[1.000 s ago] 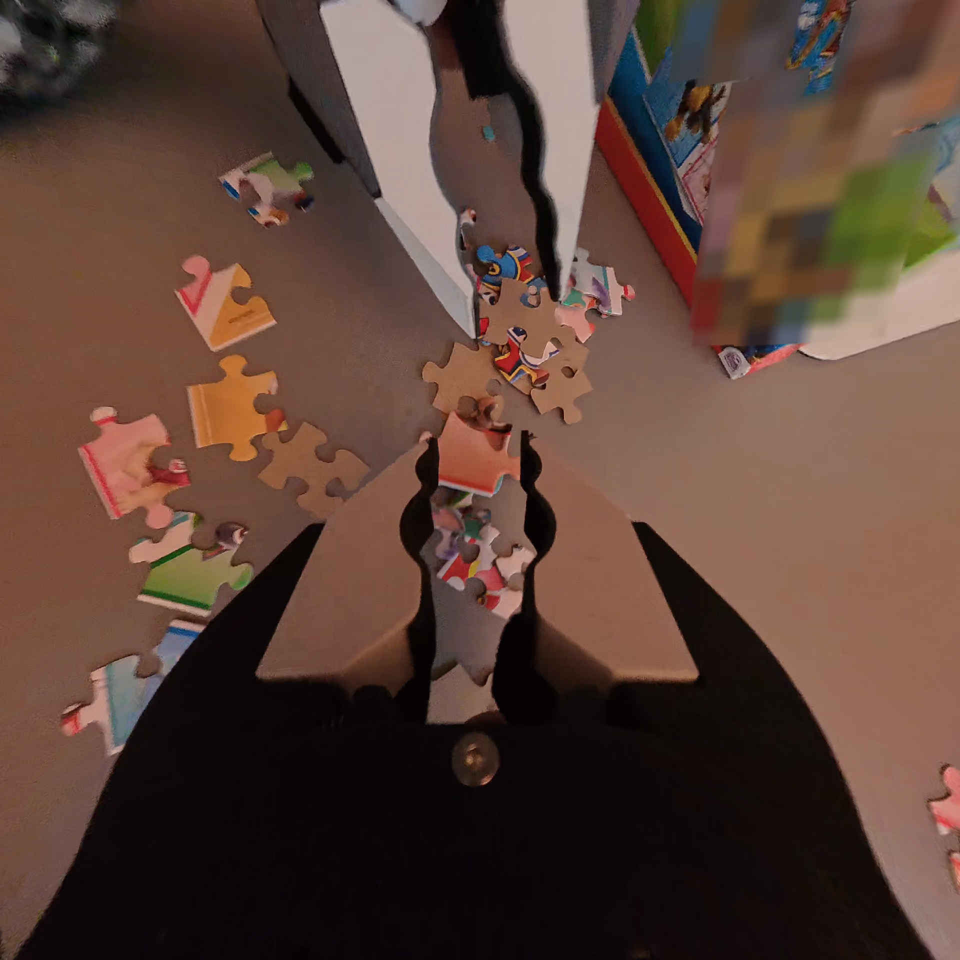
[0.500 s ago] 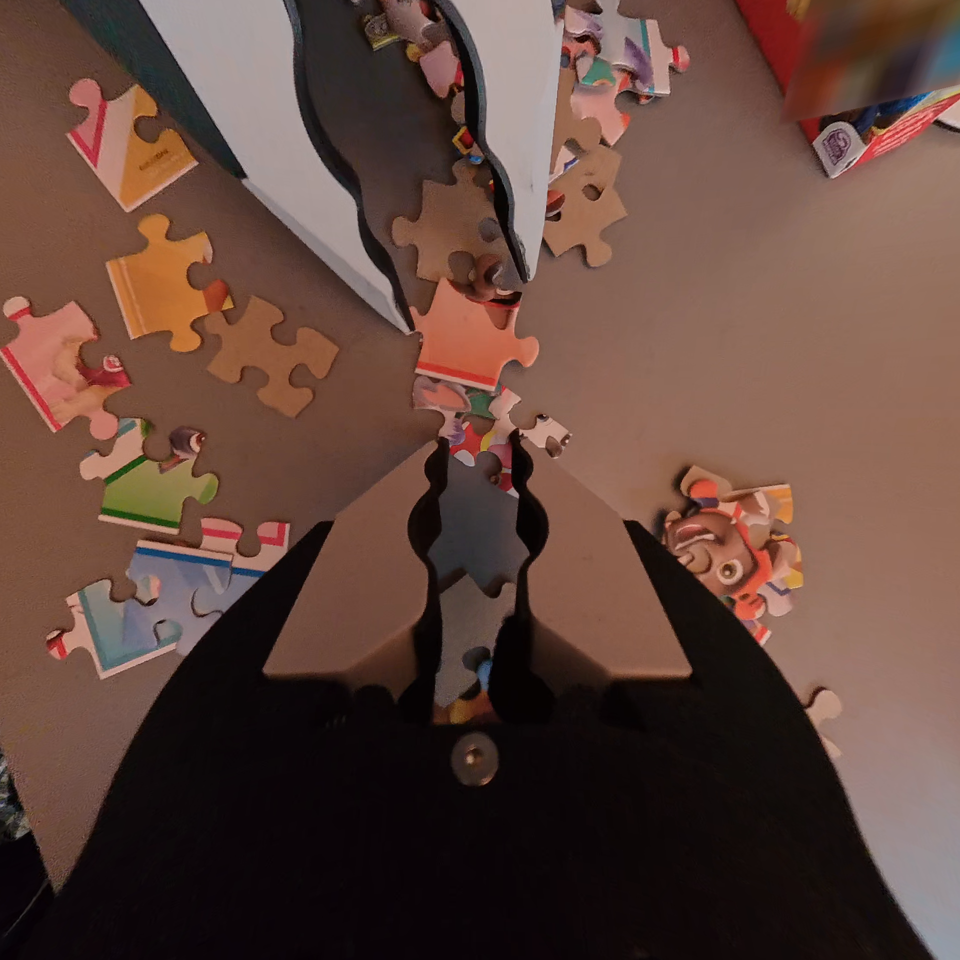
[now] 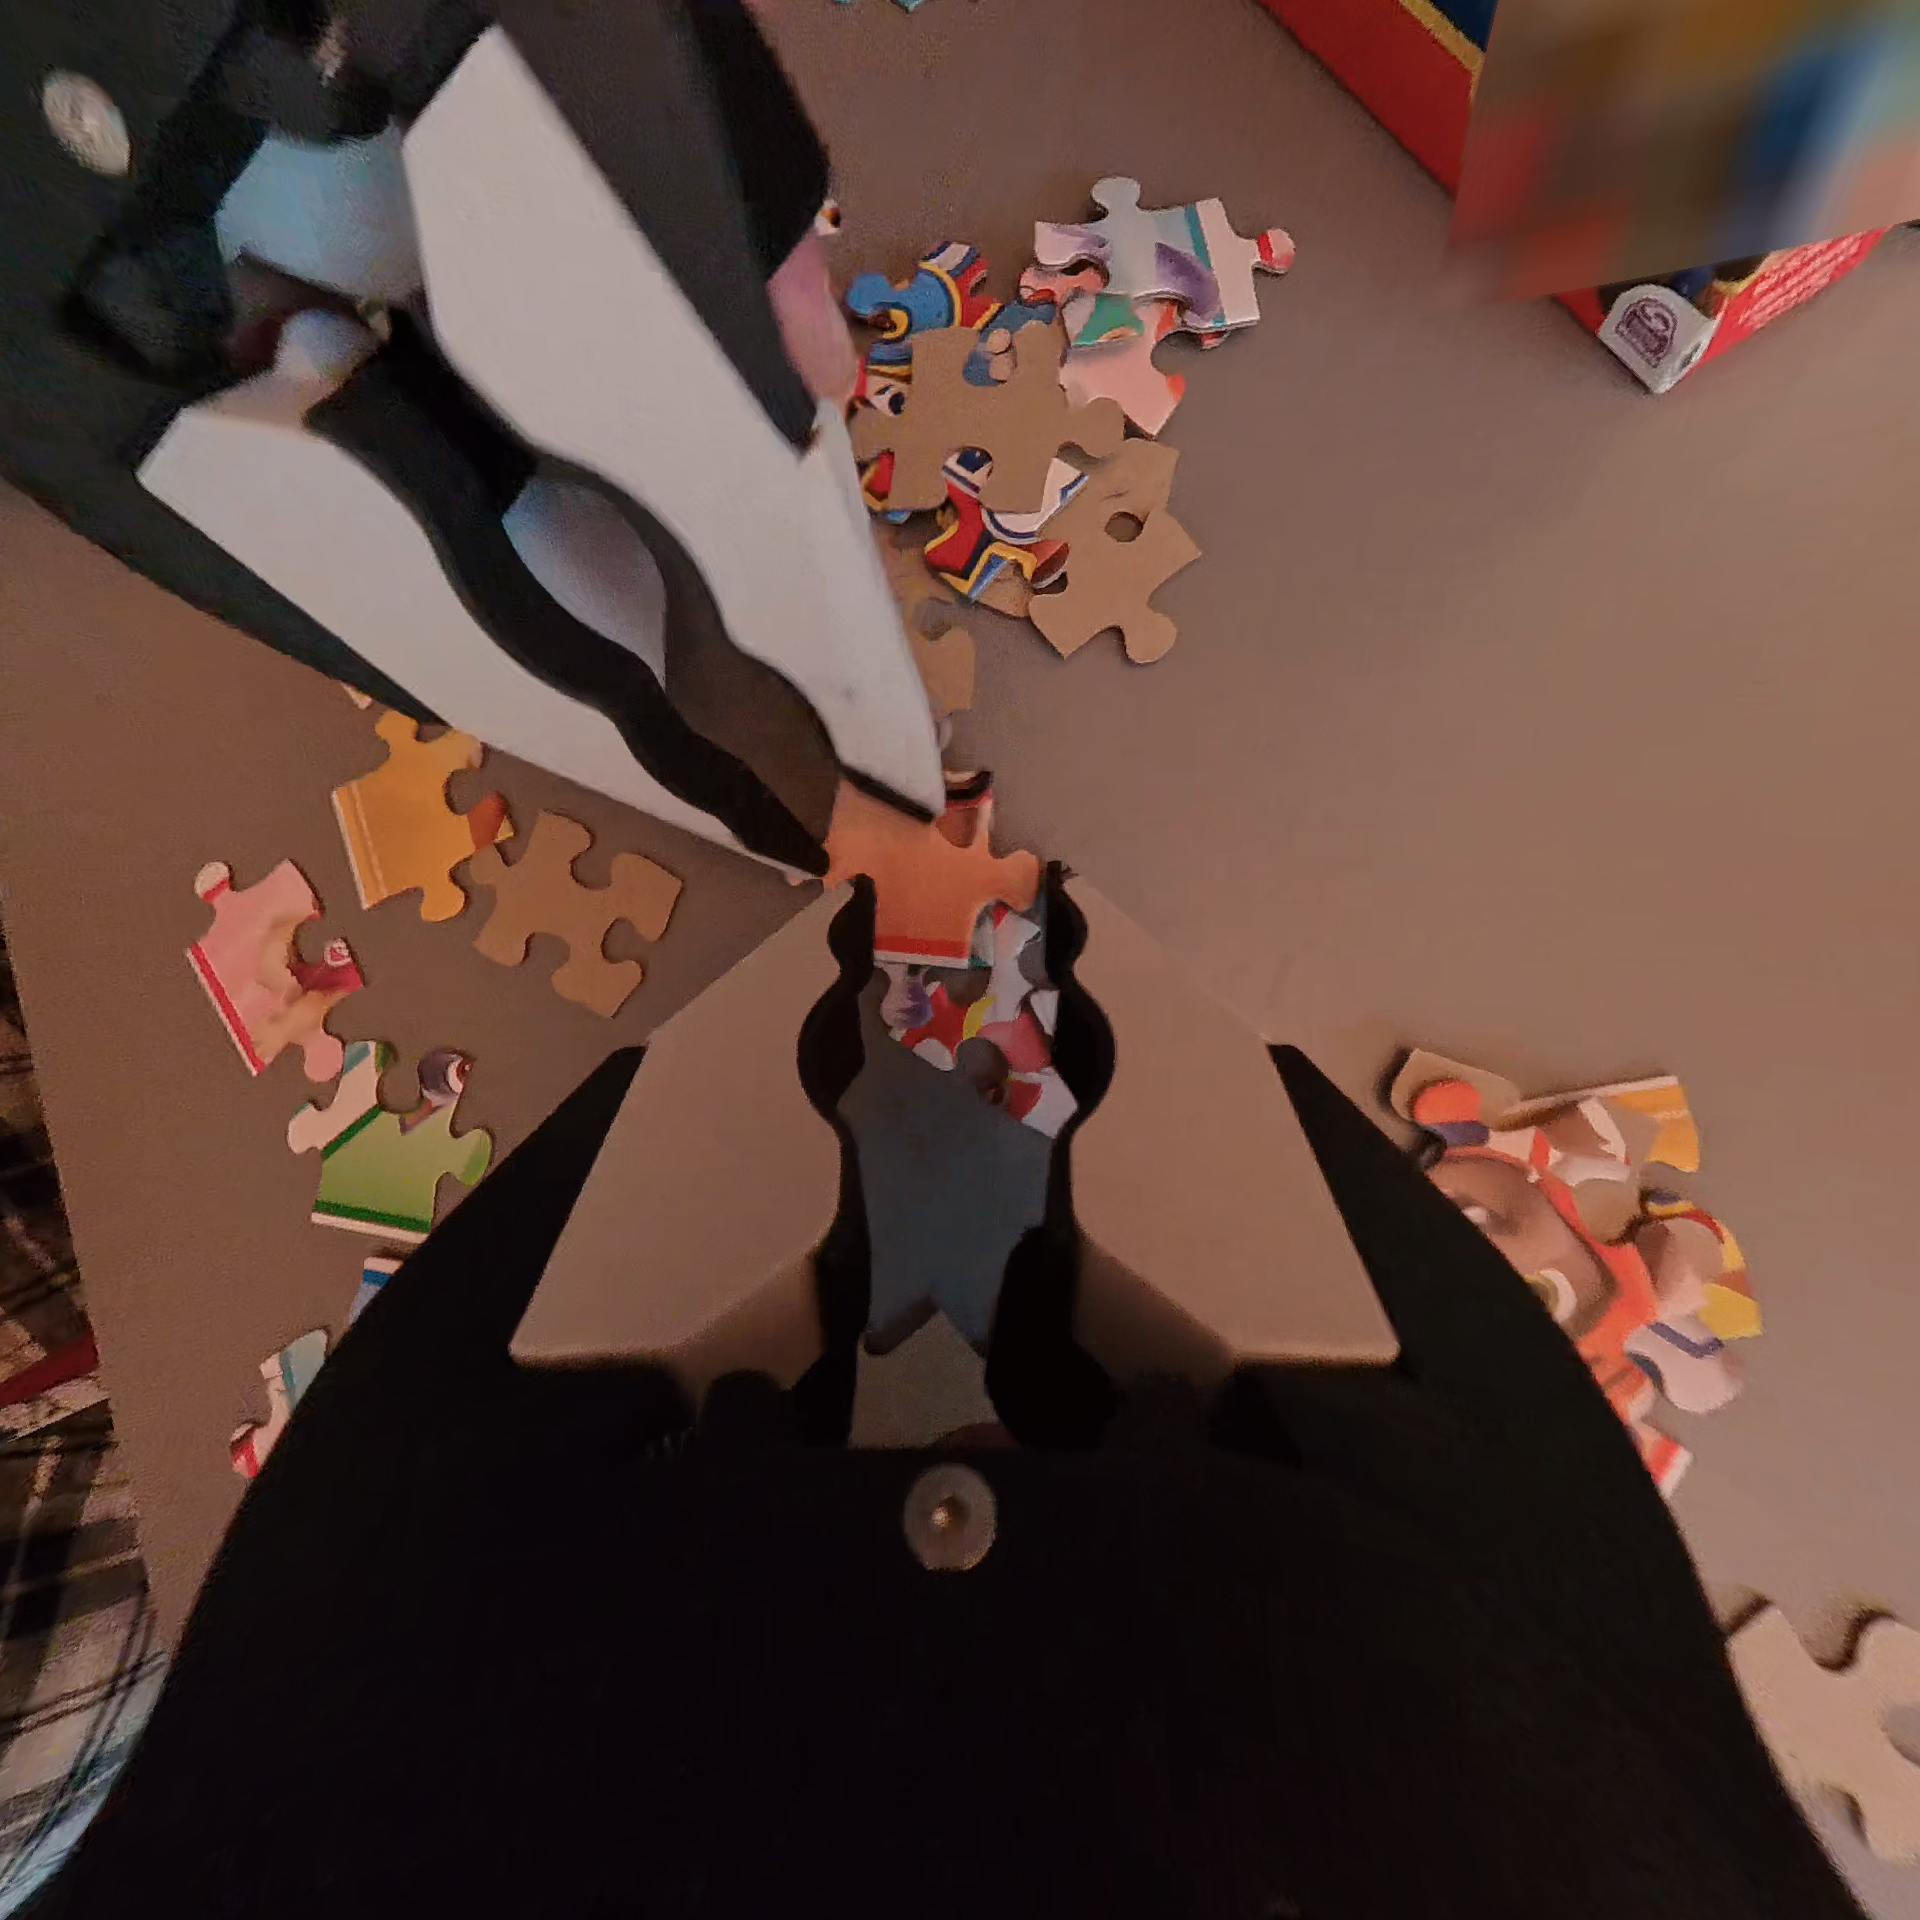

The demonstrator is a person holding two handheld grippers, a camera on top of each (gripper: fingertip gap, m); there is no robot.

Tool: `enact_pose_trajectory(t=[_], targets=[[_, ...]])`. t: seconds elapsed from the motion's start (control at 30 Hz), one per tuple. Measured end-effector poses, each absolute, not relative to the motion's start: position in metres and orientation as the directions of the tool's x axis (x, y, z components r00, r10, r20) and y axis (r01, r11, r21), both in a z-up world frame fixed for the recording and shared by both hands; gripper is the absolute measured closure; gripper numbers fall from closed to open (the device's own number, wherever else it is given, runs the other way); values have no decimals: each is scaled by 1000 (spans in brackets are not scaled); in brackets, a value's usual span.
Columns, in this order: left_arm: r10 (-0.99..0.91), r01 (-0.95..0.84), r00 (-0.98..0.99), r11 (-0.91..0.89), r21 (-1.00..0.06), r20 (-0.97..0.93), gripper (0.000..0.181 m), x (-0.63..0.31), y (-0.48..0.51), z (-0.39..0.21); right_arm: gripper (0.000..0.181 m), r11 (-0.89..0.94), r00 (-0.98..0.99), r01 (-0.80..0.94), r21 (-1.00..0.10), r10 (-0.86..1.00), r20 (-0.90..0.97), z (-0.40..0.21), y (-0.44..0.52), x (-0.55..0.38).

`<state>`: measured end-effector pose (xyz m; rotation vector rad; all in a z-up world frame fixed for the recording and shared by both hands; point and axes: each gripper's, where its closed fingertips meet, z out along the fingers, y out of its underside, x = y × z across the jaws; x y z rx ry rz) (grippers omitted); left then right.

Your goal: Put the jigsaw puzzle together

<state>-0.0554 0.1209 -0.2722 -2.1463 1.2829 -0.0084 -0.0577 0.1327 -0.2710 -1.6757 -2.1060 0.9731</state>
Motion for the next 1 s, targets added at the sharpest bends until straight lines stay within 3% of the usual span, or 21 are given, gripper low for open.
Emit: enact_pose_trajectory(t=[0.2, 0.67, 0.8, 1.0], targets=[[-797, -813, 497, -289, -505, -344, 152, -51, 122, -269, 172, 61, -299, 733, -677, 923, -241, -265, 134, -56], [-749, -737, 578, -308, -602, -324, 137, -60, 126, -246, 181, -79, -258, 601, -796, 923, -287, -192, 135, 10], [-774, -752, 557, -316, -578, -302, 135, -53, 124, -257, 181, -197, -190, 607, -770, 905, -381, -192, 121, 64], [-803, -765, 533, -321, -558, -268, 136, -38, 128, -269, 181, -337, -69, 671, -660, 858, -509, -241, 91, 117]])
